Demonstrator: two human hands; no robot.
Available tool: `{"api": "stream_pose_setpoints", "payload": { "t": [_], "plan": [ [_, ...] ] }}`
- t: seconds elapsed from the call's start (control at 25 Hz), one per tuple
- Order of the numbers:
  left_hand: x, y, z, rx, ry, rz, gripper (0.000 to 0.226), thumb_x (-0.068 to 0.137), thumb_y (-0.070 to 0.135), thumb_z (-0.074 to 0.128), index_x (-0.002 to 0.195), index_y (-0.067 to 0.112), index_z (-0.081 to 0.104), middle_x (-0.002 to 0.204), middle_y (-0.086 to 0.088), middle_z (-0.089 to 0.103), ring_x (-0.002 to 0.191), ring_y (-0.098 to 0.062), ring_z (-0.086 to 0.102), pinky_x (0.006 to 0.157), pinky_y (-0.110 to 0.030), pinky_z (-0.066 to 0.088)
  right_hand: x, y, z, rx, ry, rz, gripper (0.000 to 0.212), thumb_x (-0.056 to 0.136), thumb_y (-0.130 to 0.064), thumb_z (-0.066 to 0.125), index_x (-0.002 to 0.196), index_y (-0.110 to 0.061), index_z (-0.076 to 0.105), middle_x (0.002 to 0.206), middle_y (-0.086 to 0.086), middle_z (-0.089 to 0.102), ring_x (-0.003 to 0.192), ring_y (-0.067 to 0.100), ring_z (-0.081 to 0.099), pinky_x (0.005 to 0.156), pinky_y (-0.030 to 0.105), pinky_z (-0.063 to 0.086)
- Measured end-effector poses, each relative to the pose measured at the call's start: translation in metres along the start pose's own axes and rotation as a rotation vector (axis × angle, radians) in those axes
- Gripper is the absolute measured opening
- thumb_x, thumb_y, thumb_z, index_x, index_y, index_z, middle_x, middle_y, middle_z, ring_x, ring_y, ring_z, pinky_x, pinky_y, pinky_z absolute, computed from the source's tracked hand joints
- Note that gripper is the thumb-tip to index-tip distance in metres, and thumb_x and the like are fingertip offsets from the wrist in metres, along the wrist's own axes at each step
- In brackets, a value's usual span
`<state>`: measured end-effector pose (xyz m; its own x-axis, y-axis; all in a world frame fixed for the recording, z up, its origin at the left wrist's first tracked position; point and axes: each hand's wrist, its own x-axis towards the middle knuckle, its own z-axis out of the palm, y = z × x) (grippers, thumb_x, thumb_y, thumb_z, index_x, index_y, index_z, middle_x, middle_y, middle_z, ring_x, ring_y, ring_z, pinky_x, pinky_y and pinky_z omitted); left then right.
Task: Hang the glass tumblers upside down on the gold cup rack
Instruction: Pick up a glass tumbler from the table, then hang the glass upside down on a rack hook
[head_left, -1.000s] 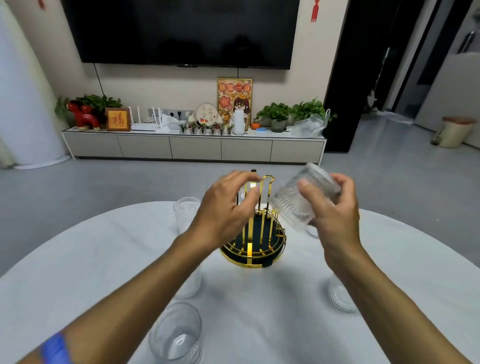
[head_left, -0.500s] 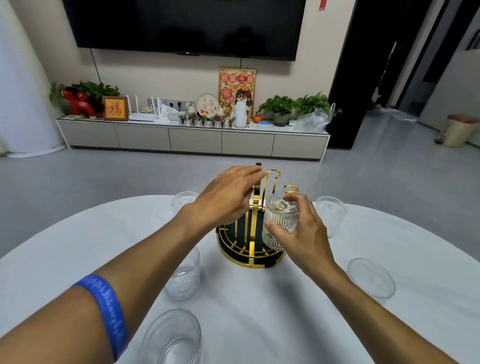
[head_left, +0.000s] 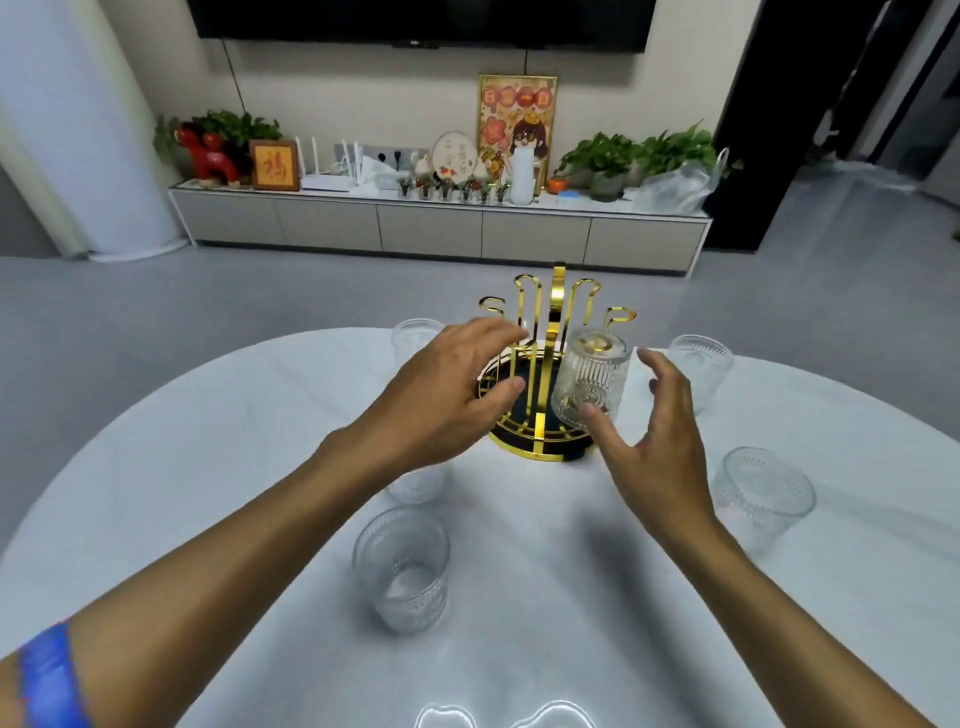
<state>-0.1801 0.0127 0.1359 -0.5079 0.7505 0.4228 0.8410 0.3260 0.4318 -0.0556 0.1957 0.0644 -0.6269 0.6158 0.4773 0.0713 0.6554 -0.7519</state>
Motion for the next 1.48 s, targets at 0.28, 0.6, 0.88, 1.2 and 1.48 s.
{"api": "stream_pose_setpoints", "payload": {
  "t": [0.28,0.6,0.88,1.2,1.48],
  "plan": [
    [-0.140,-0.014,-0.013,0.187,-0.560,-0.139,0.092,0.068,0.064,0.066,0.147,0.045,0.023,0.156,0.018,0.023,0.139,-0.005,0.023,0.107,-0.025,0.031,-0.132,-0.032,0.019,0.217,-0.251,0.342,0.022,0.087,-0.032,0.065,0.104,-0.039,0.053,0.110,-0.017,0.064,0.087,0.004,0.064,0.068,0.028,0.054],
    [-0.117,0.029,-0.018,-0.068,-0.091,0.091,0.066,0.066,0.049,0.076,0.123,0.042,0.043,0.120,0.024,0.047,0.108,-0.002,0.048,0.083,-0.027,0.049,-0.106,-0.070,-0.009,0.928,-0.716,1.202,0.064,0.084,-0.065,0.053,0.119,-0.011,0.060,0.098,0.026,0.072,0.068,0.039,0.068,0.059,0.040,0.056],
    [-0.013,0.066,-0.020,-0.335,0.026,0.217,0.051,0.084,0.043,0.067,0.130,0.031,0.048,0.130,0.014,0.051,0.123,-0.005,0.046,0.100,-0.021,0.038,0.007,-0.071,-0.067,0.977,-0.193,0.708,0.033,0.076,-0.040,0.073,0.101,-0.019,0.074,0.093,0.014,0.075,0.074,0.033,0.073,0.057,0.039,0.058],
    [0.133,-0.016,0.024,0.124,-0.073,-0.026,0.041,0.101,0.033,0.042,0.138,0.018,0.049,0.145,-0.003,0.049,0.132,-0.020,0.040,0.100,-0.032,0.032,0.162,-0.014,-0.076,-0.019,-0.067,-0.061,0.050,0.067,-0.057,0.076,0.112,-0.040,0.062,0.100,-0.008,0.069,0.073,0.013,0.066,0.073,0.041,0.059],
    [0.142,-0.036,0.032,-0.037,-0.101,-0.060,0.046,0.098,0.042,0.046,0.140,0.022,0.049,0.145,-0.001,0.050,0.130,-0.021,0.045,0.100,-0.036,0.037,0.173,0.043,-0.039,-0.033,-0.331,-0.064,0.053,0.064,-0.055,0.079,0.113,-0.041,0.063,0.105,-0.003,0.066,0.057,-0.002,0.057,0.058,0.023,0.050]
  ]
}}
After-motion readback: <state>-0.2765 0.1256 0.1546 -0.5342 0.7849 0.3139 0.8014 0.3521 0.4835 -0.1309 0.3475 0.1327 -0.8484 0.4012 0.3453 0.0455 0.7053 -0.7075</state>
